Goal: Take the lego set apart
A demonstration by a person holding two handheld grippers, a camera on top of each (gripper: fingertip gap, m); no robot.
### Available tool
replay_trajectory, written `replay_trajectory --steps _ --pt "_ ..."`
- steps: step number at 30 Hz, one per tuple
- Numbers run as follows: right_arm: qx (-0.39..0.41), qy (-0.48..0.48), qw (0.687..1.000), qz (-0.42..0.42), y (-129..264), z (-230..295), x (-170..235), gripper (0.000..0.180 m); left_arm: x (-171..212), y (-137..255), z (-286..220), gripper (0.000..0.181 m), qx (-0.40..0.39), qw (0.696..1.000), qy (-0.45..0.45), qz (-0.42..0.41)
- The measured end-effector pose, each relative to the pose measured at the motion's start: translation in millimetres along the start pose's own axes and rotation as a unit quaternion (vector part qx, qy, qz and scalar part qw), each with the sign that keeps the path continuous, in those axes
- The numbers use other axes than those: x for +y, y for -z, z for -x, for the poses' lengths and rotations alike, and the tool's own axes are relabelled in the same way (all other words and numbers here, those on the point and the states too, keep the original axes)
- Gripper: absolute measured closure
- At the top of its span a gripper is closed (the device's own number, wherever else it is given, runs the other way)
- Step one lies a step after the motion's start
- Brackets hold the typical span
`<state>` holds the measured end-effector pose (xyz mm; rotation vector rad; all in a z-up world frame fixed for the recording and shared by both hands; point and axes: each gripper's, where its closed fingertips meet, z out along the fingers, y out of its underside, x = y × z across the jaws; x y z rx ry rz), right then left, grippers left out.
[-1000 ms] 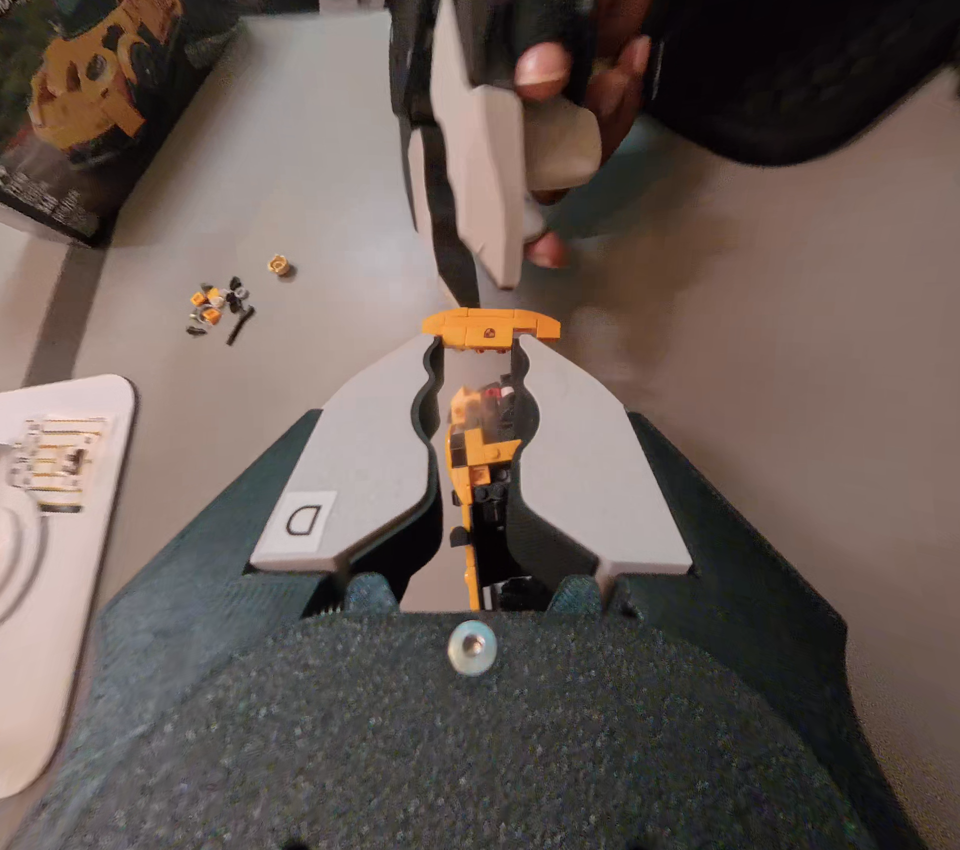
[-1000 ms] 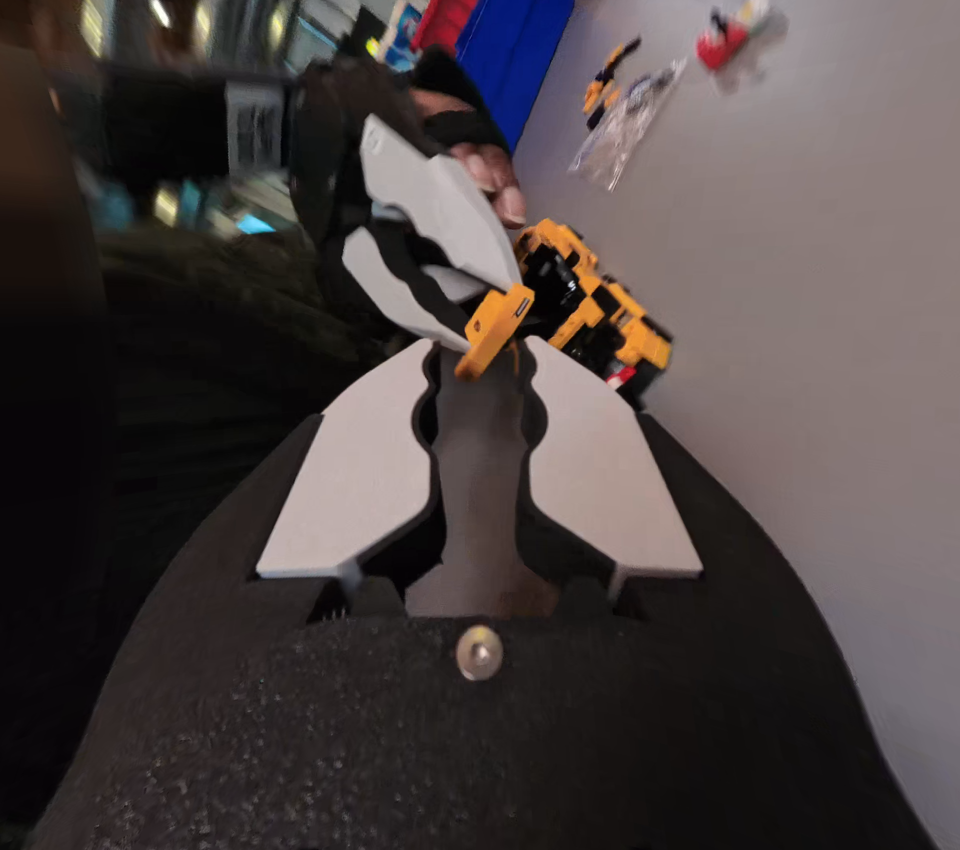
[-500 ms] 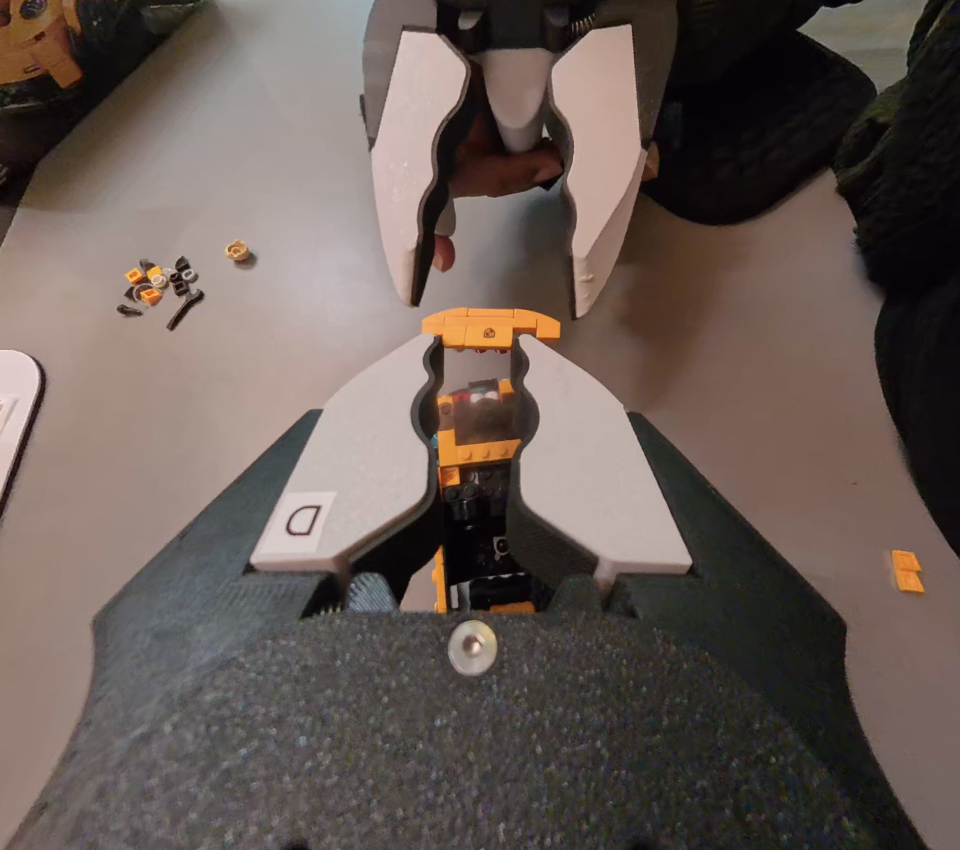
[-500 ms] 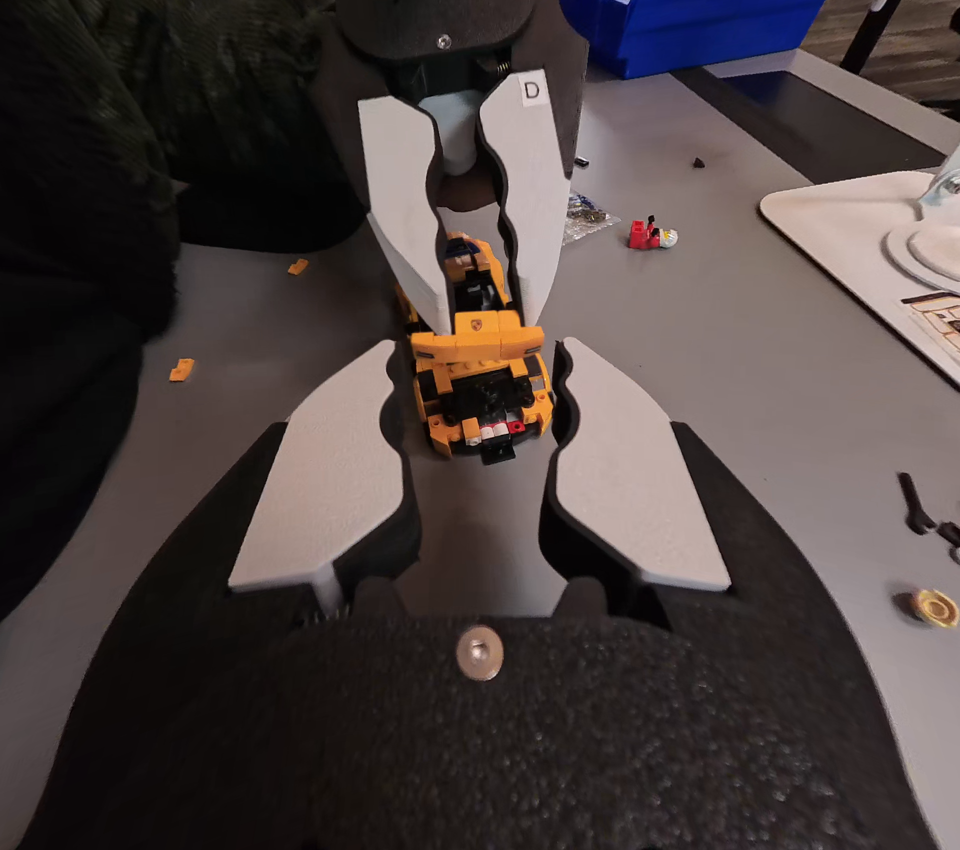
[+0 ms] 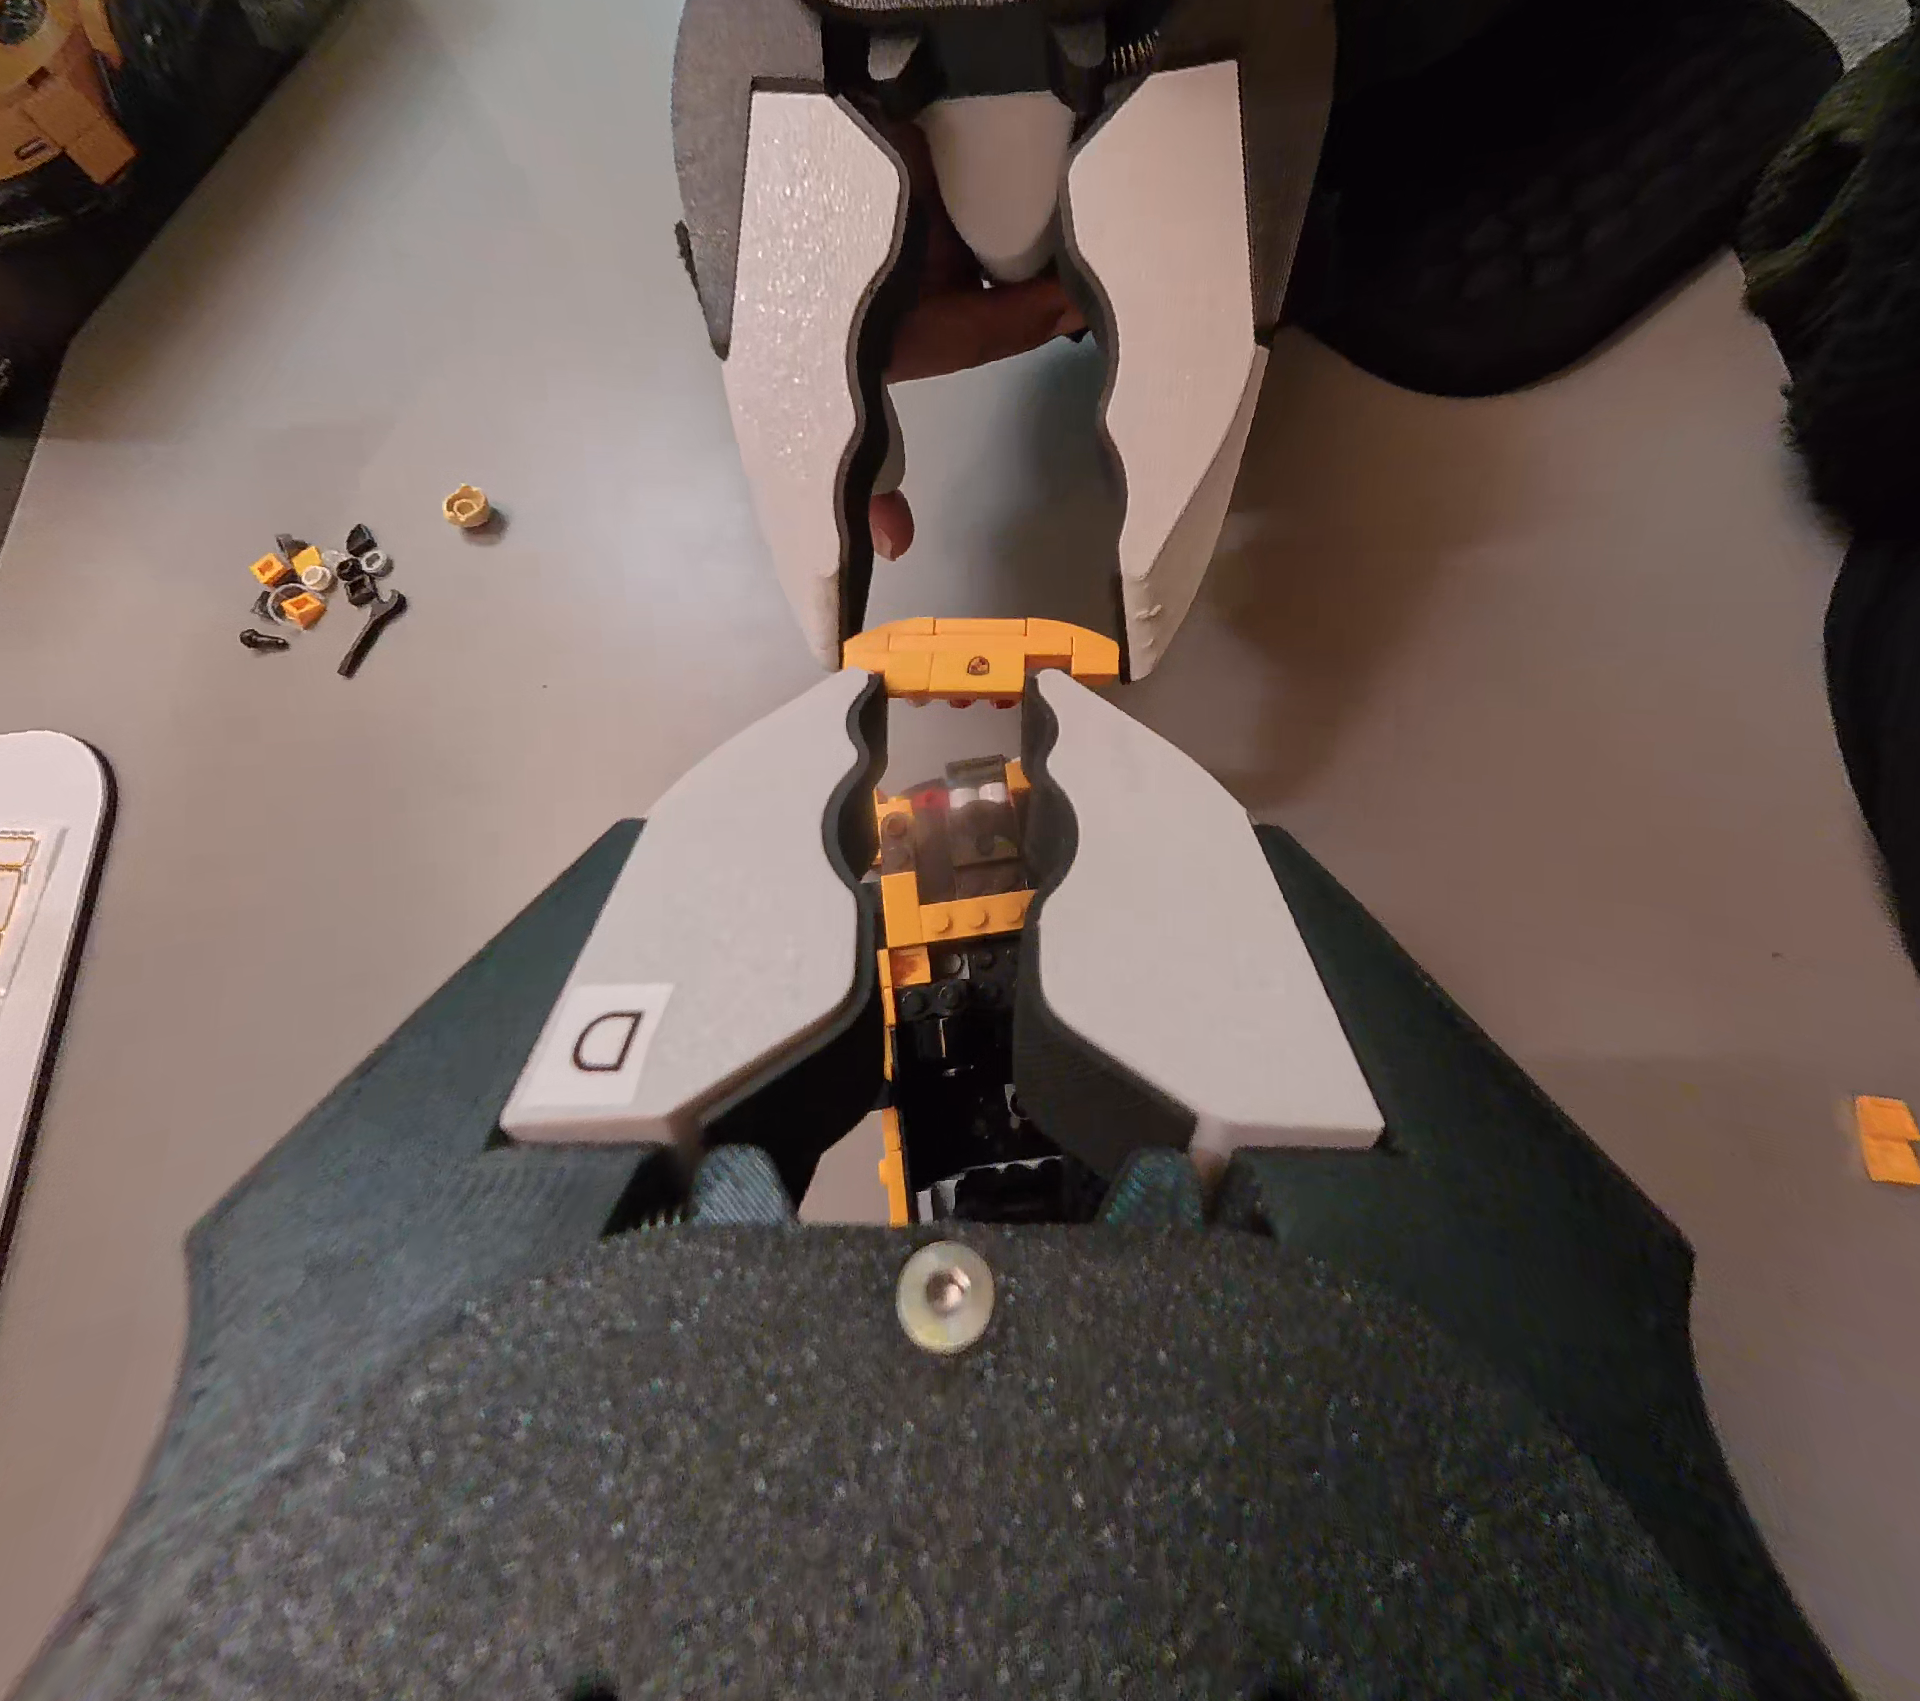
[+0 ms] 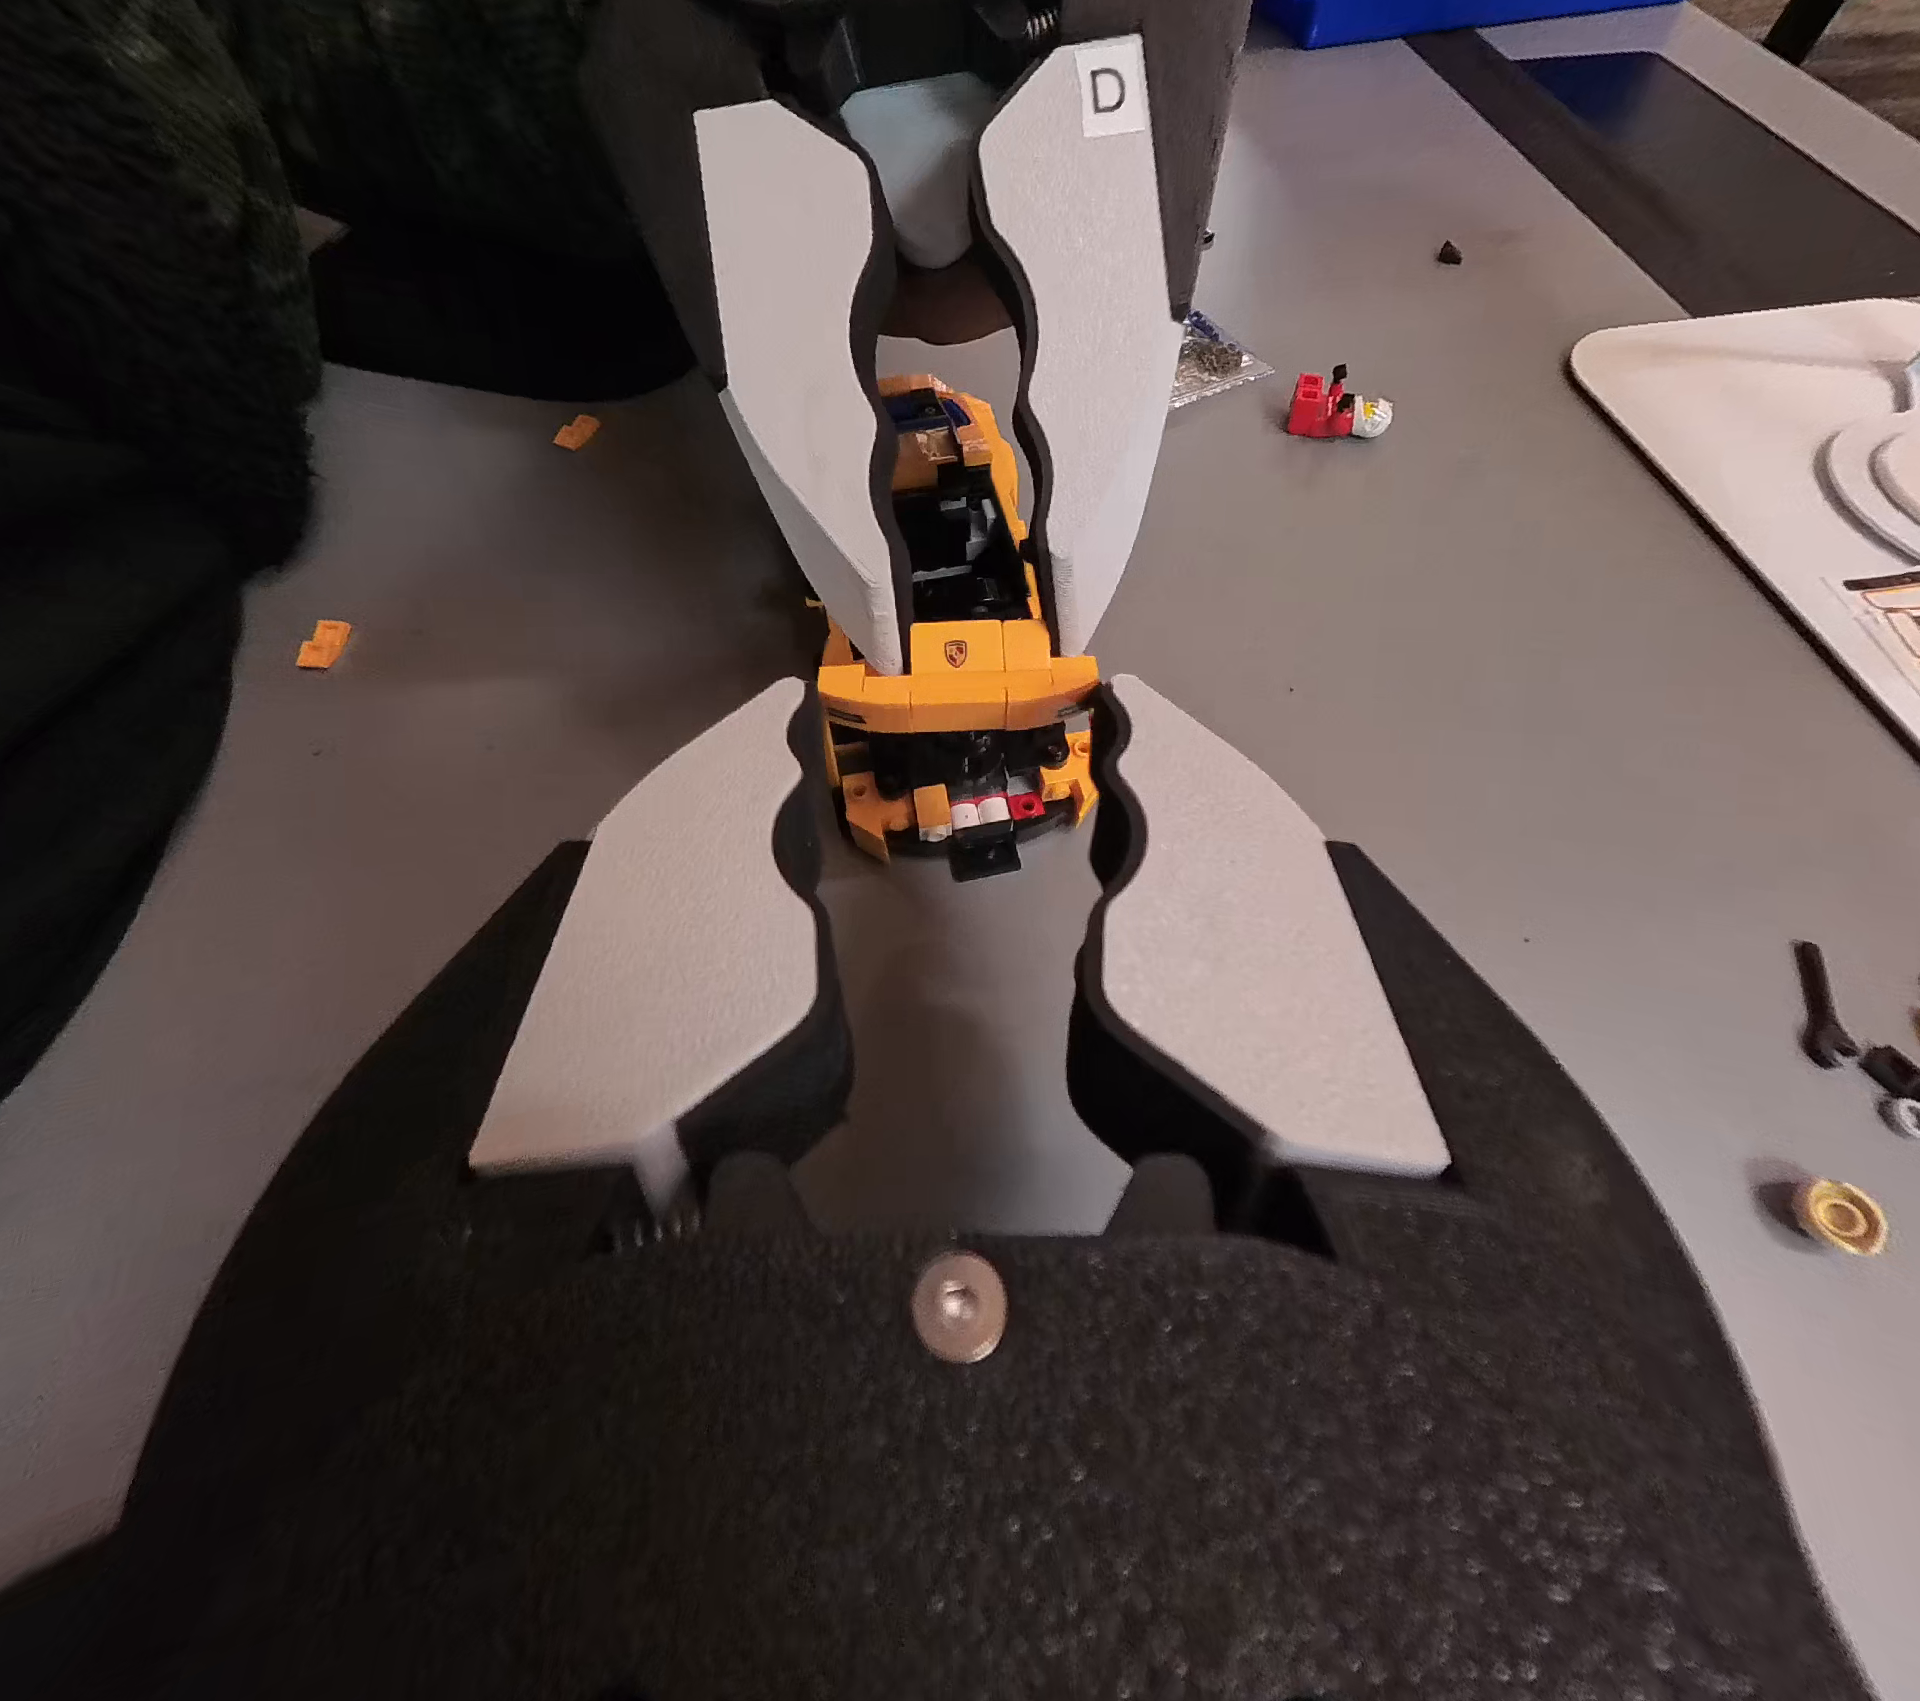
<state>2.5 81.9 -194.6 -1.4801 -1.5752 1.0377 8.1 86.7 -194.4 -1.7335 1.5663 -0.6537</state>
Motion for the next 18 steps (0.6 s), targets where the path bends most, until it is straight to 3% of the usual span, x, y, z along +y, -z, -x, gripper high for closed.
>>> replay_trajectory --steps 8,14,18 --pt "-0.003 0.014 1.0 0.024 3 -8 21 0.131 12 17 9 0.142 -0.007 1.0 0.026 0.013" --pt "-0.035 0.03 0.995 0.093 -1 -10 49 0.131 64 59 -3 0.107 -0.016 0.99 0.1 0.095" --pt "-0.054 0.051 0.991 0.113 -10 -9 53 0.131 103 65 -17 0.091 -0.022 0.982 0.143 0.122"
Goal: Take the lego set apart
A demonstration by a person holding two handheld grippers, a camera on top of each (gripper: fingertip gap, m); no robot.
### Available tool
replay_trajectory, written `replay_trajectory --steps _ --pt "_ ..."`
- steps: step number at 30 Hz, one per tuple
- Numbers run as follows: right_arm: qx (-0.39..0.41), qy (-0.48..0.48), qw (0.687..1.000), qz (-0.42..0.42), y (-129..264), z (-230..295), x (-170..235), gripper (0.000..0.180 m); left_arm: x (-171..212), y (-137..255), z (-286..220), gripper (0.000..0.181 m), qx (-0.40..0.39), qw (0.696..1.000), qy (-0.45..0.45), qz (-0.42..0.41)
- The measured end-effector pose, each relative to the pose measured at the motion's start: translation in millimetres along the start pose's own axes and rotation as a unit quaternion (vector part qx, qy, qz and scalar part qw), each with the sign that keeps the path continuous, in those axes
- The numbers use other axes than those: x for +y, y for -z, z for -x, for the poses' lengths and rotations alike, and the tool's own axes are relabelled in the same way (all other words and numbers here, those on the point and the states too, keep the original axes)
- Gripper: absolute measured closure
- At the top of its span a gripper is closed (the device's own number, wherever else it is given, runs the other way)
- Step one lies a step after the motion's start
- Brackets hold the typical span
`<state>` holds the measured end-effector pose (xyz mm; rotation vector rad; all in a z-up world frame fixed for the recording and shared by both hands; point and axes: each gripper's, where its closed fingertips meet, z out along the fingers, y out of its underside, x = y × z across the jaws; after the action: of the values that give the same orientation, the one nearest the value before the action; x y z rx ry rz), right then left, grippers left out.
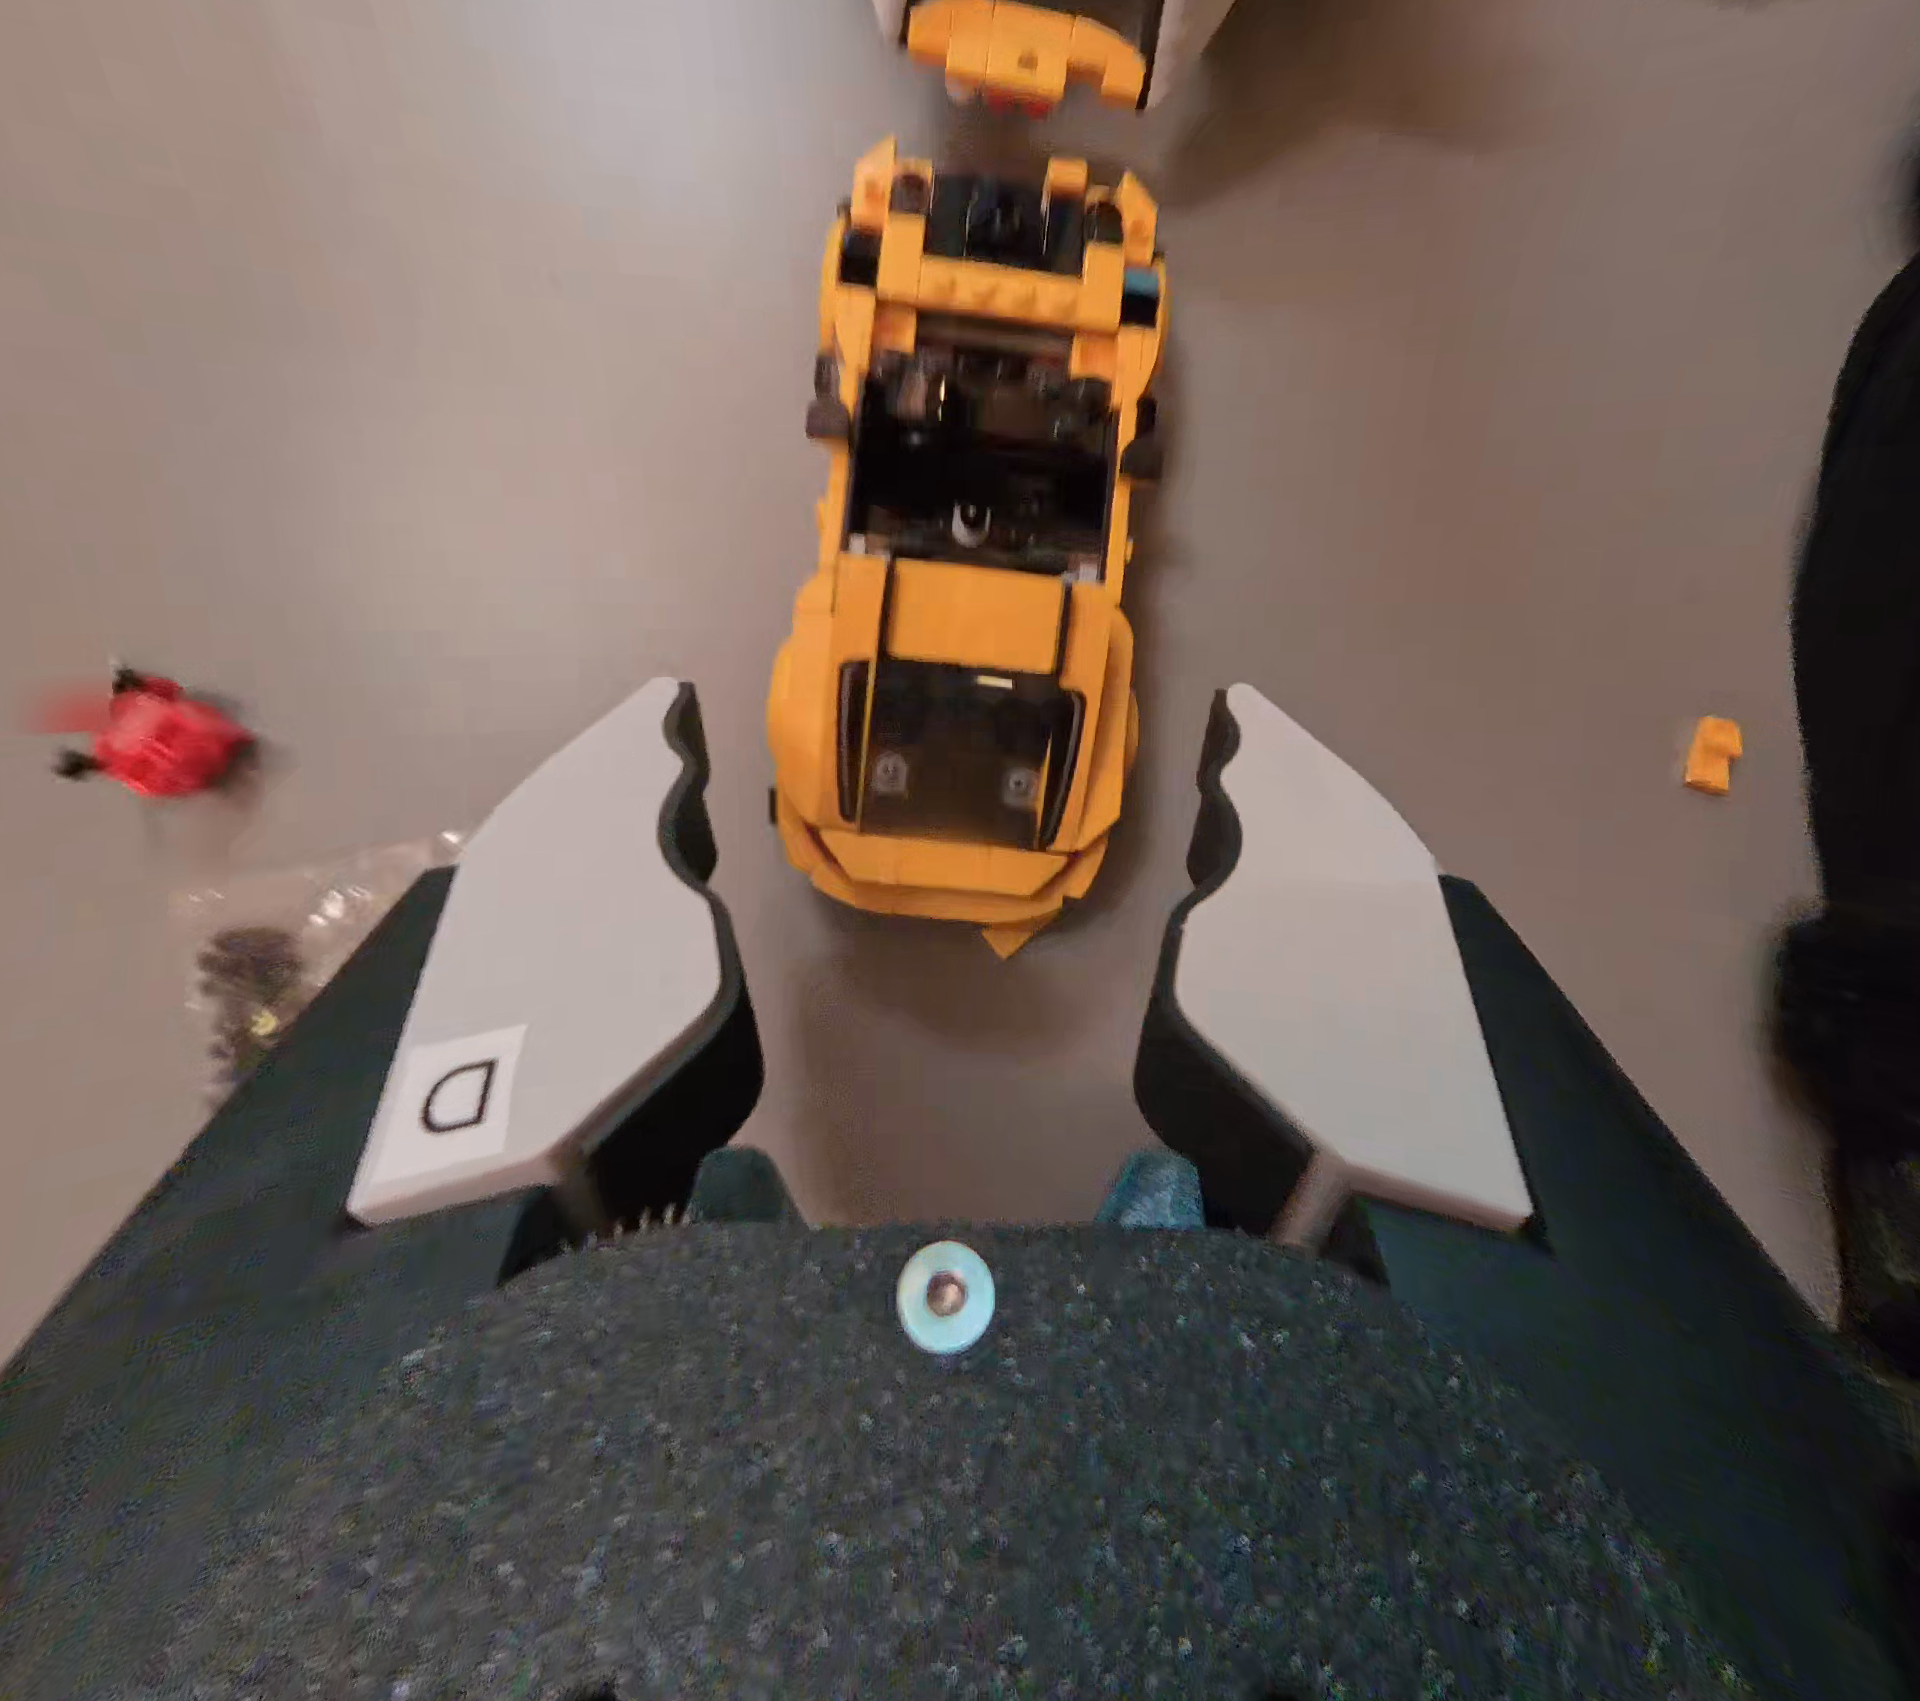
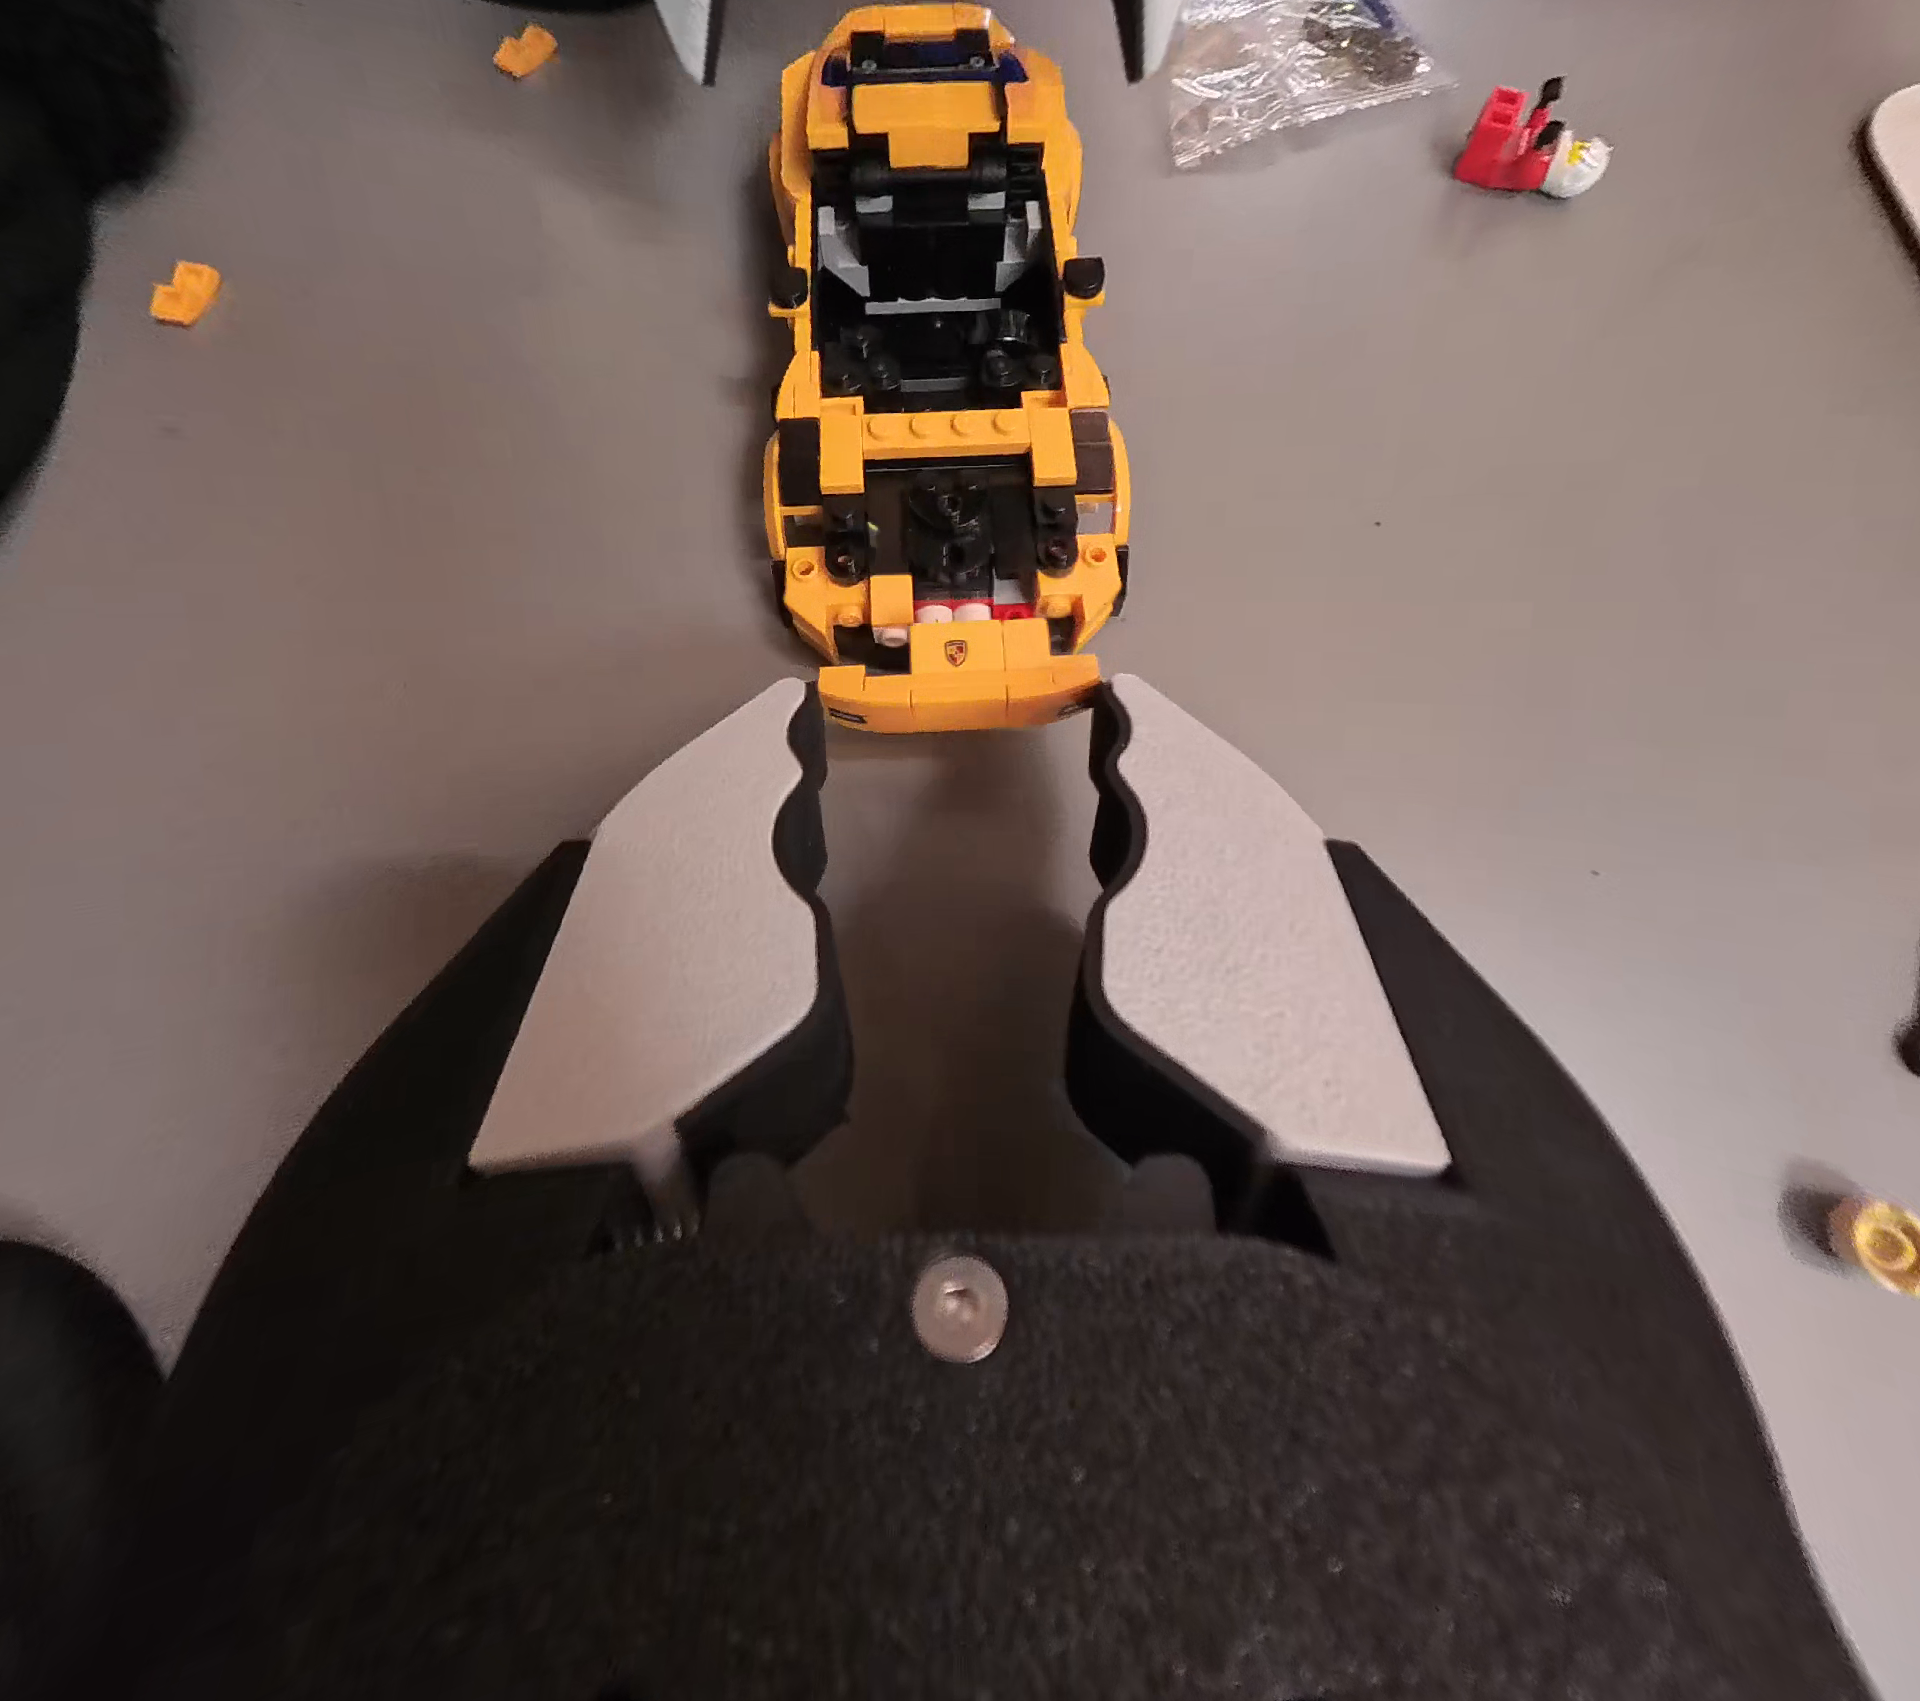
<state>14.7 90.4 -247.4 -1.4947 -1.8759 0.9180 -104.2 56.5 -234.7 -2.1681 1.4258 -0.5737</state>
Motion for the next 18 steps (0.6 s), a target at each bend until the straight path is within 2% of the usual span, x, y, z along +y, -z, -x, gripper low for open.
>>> replay_trajectory --steps 2,5,9,18 --pt "-0.009 0.004 1.0 0.01 -4 0 2 0.131 11 -10 -3 0.087 -0.003 1.0 0.004 0.009" --pt "-0.014 0.003 1.0 0.016 -7 -1 2 0.131 9 -24 -4 0.085 -0.007 1.0 0.001 0.0" --pt "-0.018 0.004 1.0 0.025 -8 0 3 0.131 3 -33 2 0.099 -0.024 0.999 -0.02 -0.008" --pt "-0.022 -0.015 1.0 0.008 -2 -2 0 0.131 -14 -29 -2 0.106 0.008 0.993 -0.014 -0.113"
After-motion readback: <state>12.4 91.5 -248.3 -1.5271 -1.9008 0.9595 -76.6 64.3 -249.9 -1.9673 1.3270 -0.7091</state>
